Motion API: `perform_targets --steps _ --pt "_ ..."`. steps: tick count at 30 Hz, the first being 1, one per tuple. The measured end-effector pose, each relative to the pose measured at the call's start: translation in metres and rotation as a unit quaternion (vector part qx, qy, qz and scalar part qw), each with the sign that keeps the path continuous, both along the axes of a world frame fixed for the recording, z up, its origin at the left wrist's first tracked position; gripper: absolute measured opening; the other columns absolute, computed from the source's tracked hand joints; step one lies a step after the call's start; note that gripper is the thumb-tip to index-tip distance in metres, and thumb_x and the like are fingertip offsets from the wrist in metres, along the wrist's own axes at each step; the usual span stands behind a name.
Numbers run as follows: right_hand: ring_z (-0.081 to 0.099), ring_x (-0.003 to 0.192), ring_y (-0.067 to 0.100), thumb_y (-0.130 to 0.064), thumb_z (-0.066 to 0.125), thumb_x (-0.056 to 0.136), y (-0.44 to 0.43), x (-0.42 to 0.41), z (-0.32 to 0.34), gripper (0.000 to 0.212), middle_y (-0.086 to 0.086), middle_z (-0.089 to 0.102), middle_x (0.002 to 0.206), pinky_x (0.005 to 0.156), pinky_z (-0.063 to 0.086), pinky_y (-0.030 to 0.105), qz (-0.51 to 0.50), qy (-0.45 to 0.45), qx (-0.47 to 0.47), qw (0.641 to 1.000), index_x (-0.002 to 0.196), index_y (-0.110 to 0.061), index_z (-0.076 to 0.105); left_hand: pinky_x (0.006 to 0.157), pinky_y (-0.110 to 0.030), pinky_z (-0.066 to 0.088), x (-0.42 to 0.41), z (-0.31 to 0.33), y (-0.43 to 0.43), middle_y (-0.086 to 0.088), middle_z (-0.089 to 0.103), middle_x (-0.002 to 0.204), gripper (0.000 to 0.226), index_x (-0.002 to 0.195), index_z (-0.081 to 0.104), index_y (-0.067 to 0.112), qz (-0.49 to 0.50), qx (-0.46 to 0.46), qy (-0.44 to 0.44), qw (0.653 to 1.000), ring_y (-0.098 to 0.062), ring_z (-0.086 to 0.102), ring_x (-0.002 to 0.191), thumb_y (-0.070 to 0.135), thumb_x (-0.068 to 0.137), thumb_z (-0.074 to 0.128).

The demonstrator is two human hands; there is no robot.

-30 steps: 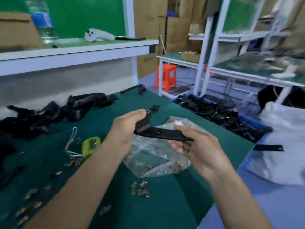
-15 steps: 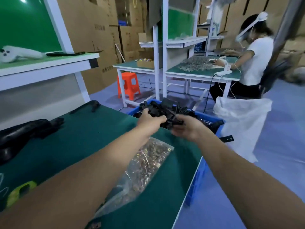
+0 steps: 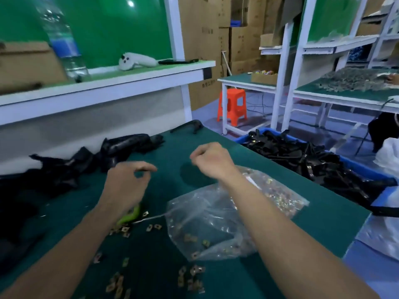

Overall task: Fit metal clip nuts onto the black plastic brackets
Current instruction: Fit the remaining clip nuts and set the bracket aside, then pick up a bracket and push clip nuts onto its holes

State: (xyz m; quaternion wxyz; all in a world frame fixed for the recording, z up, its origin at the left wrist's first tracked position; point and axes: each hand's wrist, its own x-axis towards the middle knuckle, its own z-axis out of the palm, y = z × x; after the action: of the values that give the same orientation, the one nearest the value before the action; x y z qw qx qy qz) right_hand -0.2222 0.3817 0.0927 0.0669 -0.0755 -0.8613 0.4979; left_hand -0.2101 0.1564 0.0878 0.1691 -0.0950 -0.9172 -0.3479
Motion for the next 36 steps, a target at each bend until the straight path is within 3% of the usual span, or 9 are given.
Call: perform_targets --steps 7,11,17,19,21,24,28,31,36 --pt "0.062 0.105 0.017 -0.015 0.065 0.087 -0.151 -0.03 -0.01 0.016 -0.006 0.073 0.1 0.084 0.05 0.031 0.198 -0.043 0.043 0.978 0.087 -0.023 0.079 0.061 0.001 0.042 0.059 -0.054 -0.183 0.01 0.076 0.106 0.028 0.089 0.079 0.034 0.195 0.008 -0.055 0.979 0.01 0.057 0.067 0.01 0.096 0.066" --pt "0.052 0.123 0.044 -0.011 0.063 0.087 -0.236 -0.036 -0.024 0.035 0.025 0.059 0.127 0.096 0.048 0.06 0.262 -0.062 0.11 0.957 0.121 0.0 0.064 0.061 0.003 0.043 0.11 -0.075 -0.243 0.012 0.075 0.112 0.029 0.1 0.079 0.032 0.24 0.048 -0.096 0.965 -0.002 0.069 0.083 0.008 0.098 0.061" --pt "0.065 0.093 0.017 -0.02 0.058 0.098 -0.332 -0.045 -0.05 0.052 0.001 0.046 0.149 0.072 0.051 0.034 0.352 -0.076 0.127 0.924 0.147 -0.024 0.045 0.071 -0.002 0.043 0.151 -0.091 -0.256 0.017 0.074 0.106 0.019 0.107 0.077 0.037 0.214 0.101 -0.185 0.954 0.0 0.067 0.095 0.027 0.092 0.073" --pt "0.062 0.095 0.018 -0.032 0.058 0.1 -0.361 -0.042 -0.054 0.044 0.001 0.05 0.144 0.081 0.051 0.036 0.374 -0.081 0.107 0.918 0.143 -0.023 0.049 0.086 0.0 0.033 0.156 -0.093 -0.253 0.023 0.061 0.131 0.023 0.11 0.077 0.042 0.162 0.075 -0.204 0.962 0.006 0.054 0.115 0.041 0.087 0.076" --pt "0.059 0.081 0.026 -0.048 0.057 0.099 -0.391 -0.037 -0.058 0.029 0.004 0.064 0.099 0.078 0.049 0.043 0.365 -0.089 0.09 0.922 0.098 -0.02 0.063 0.098 -0.009 0.026 0.157 -0.09 -0.251 0.027 0.049 0.144 0.027 0.111 0.075 0.047 0.107 0.054 -0.224 0.967 0.01 0.038 0.126 0.048 0.083 0.078" --pt "0.04 0.049 0.023 -0.062 0.061 0.089 -0.425 -0.028 -0.065 0.057 -0.003 0.039 0.052 0.062 0.034 0.04 0.33 -0.101 0.118 0.931 0.057 -0.022 0.037 0.107 -0.016 0.017 0.154 -0.09 -0.248 0.031 0.049 0.144 0.021 0.103 0.078 0.046 0.064 0.026 -0.227 0.972 0.012 0.032 0.126 0.041 0.083 0.081" --pt "0.063 0.099 0.03 -0.045 0.072 0.087 -0.442 -0.029 -0.077 0.031 0.006 0.066 0.1 0.096 0.046 0.045 0.32 -0.157 0.09 0.93 0.082 -0.016 0.061 0.088 0.005 0.026 0.155 -0.097 -0.247 0.028 0.069 0.115 0.013 0.093 0.082 0.036 0.116 0.054 -0.158 0.979 0.016 0.051 0.11 0.03 0.081 0.081" --pt "0.056 0.114 0.027 -0.037 0.073 0.087 -0.42 -0.038 -0.069 0.048 0.005 0.058 0.129 0.086 0.045 0.037 0.308 -0.197 0.029 0.93 0.126 -0.012 0.059 0.085 0.002 0.035 0.157 -0.101 -0.245 0.027 0.072 0.096 0.013 0.085 0.082 0.033 0.158 0.074 -0.101 0.98 0.015 0.057 0.104 0.025 0.075 0.081" --pt "0.063 0.104 0.024 -0.032 0.075 0.08 -0.343 -0.024 -0.062 0.032 0.006 0.069 0.117 0.096 0.047 0.04 0.282 -0.225 -0.157 0.919 0.106 -0.013 0.071 0.087 0.005 0.033 0.156 -0.102 -0.242 0.034 0.067 0.102 0.012 0.077 0.078 0.038 0.208 0.105 -0.075 0.97 0.019 0.052 0.111 0.027 0.072 0.08"
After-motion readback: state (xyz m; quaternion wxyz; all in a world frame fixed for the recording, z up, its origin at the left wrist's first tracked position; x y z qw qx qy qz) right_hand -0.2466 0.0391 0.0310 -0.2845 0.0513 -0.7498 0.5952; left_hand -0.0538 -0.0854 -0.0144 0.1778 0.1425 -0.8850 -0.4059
